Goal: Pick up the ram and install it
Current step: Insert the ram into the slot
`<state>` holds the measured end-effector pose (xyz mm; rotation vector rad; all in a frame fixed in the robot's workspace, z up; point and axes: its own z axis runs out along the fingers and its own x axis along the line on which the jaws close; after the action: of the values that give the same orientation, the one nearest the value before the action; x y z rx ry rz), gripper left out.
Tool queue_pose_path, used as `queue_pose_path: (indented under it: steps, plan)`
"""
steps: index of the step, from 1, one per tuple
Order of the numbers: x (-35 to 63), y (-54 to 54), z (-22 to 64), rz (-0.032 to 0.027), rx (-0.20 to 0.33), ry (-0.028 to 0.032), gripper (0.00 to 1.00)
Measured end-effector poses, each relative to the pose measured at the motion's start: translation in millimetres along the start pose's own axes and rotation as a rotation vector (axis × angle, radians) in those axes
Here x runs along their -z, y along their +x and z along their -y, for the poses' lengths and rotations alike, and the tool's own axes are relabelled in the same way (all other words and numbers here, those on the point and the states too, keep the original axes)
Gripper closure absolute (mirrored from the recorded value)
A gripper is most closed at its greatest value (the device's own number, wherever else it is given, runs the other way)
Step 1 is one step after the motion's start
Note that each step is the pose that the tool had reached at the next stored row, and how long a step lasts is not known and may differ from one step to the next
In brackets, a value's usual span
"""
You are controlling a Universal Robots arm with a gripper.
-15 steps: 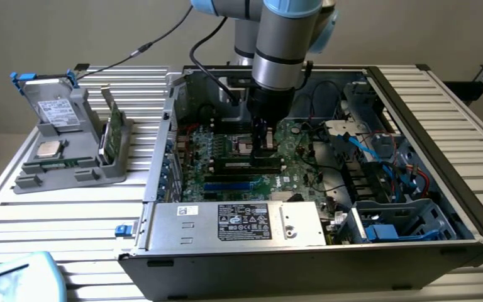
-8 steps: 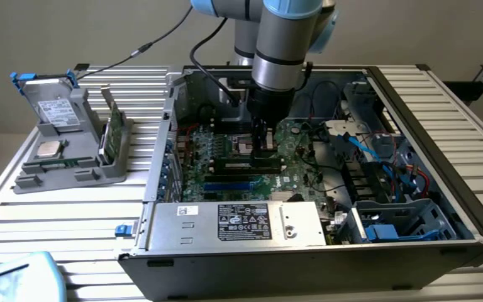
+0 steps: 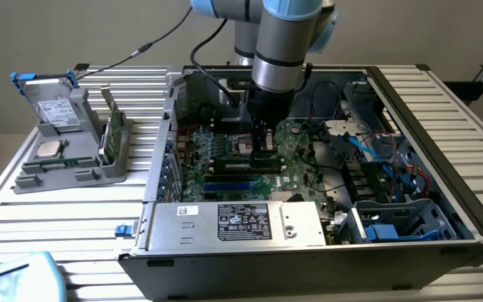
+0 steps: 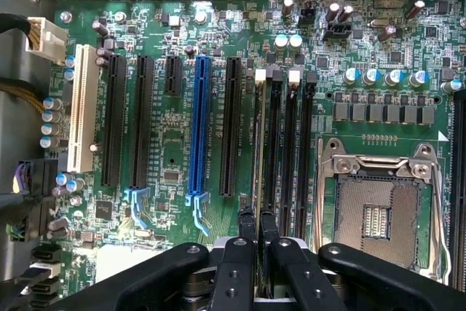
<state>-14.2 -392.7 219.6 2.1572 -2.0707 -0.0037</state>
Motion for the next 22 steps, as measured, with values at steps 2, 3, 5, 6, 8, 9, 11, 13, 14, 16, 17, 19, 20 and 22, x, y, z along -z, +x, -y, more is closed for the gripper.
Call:
queue_pose_path:
  steps: [2, 3, 5, 6, 8, 9, 11, 13, 14, 16, 17, 19, 20, 22]
  plan:
    - [-0.1, 0.0, 0.0, 0.0000, 0.000, 0.0000, 0.86]
    - [-0.1, -0.1, 0.0, 0.0001, 0.000, 0.0000, 0.86]
    - [-0.2, -0.1, 0.0, 0.0003, 0.000, 0.0001, 0.86]
    - [-0.2, -0.1, 0.0, 0.0003, 0.000, 0.0001, 0.86]
    - [-0.2, -0.1, 0.0, 0.0003, 0.000, 0.0001, 0.86]
    - [-0.2, -0.1, 0.0, 0.0003, 0.000, 0.0001, 0.86]
    - [-0.2, -0.1, 0.0, 0.0003, 0.000, 0.0000, 0.86]
    - [-0.2, -0.1, 0.0, 0.0004, 0.000, 0.0001, 0.86]
    - [-0.2, -0.1, 0.0, 0.0004, 0.000, 0.0001, 0.86]
    - [-0.2, -0.1, 0.1, 0.0006, 0.000, 0.0002, 0.84]
    - [-0.2, -0.1, 0.0, 0.0005, 0.000, 0.0002, 0.78]
    - [-0.2, -0.1, 0.0, 0.0004, 0.000, 0.0001, 0.72]
    - [-0.2, -0.1, 0.0, 0.0004, 0.000, 0.0001, 0.66]
    - [-0.2, -0.1, 0.0, 0.0004, 0.000, 0.0001, 0.61]
